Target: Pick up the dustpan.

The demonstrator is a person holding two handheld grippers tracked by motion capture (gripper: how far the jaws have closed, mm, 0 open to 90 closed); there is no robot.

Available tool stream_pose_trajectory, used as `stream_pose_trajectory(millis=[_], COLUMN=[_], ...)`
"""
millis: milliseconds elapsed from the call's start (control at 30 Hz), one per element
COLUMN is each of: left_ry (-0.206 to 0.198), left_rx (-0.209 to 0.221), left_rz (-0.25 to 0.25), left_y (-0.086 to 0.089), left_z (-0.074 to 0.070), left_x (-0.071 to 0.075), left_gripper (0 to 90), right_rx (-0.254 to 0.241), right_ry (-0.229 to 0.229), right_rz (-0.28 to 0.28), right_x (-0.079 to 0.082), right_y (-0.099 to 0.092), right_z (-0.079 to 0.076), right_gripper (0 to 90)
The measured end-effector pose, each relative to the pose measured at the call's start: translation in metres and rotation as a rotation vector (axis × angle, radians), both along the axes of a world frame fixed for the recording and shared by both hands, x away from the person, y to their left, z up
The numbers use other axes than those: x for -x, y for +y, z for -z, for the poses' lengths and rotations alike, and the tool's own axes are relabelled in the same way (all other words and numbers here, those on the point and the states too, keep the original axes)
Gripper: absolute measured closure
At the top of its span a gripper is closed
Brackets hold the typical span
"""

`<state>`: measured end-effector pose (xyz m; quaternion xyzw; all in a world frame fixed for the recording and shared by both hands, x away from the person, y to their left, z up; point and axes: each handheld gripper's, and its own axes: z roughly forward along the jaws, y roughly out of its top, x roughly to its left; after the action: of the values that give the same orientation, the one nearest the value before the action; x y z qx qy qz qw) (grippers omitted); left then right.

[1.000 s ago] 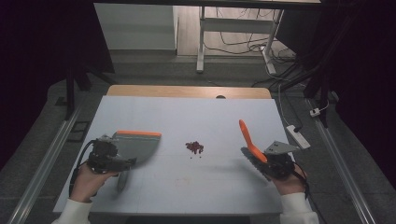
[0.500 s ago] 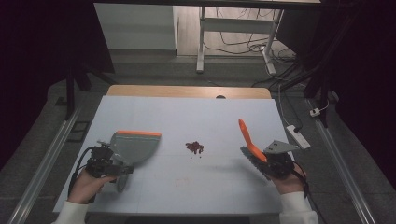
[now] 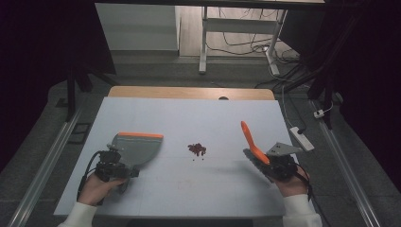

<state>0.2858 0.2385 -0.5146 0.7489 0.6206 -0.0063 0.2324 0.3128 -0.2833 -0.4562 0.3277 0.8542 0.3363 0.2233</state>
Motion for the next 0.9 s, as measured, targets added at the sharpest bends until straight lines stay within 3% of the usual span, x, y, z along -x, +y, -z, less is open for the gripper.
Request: stream_pose_trajectory(millis=[300,400,633,900], left_ry=[-0.009,-0.009,-0.037,-0.038], left_rx=[0.016,0.05,0.071,0.099], left_rz=[-0.023,-0.035,-0.056,-0.051], left_y=[-0.0024,0.0002,0.0028,0.0062], left_z=[0.0041,0.0043,0.003,0.0052], left_x=[-0.0031,-0.0038,-0.0036,-0.0036], left_gripper=[33.8,40.2,52.5,56.2], right_rx=[0.007,0.008,0.012,0.01], right_ry=[0.006,0.01,0.015,0.022], right_rz=[-0.004,-0.004,-0.007,0.0], right_x=[-0.0003,-0.0005,-0.001,-0.002], right_y=[0.0006,0.0002,0.0005,-0.0022], right_z=[0.0011,0.0013,0.0022,0.0034], right_gripper=[70.1,70.1,70.1,70.1])
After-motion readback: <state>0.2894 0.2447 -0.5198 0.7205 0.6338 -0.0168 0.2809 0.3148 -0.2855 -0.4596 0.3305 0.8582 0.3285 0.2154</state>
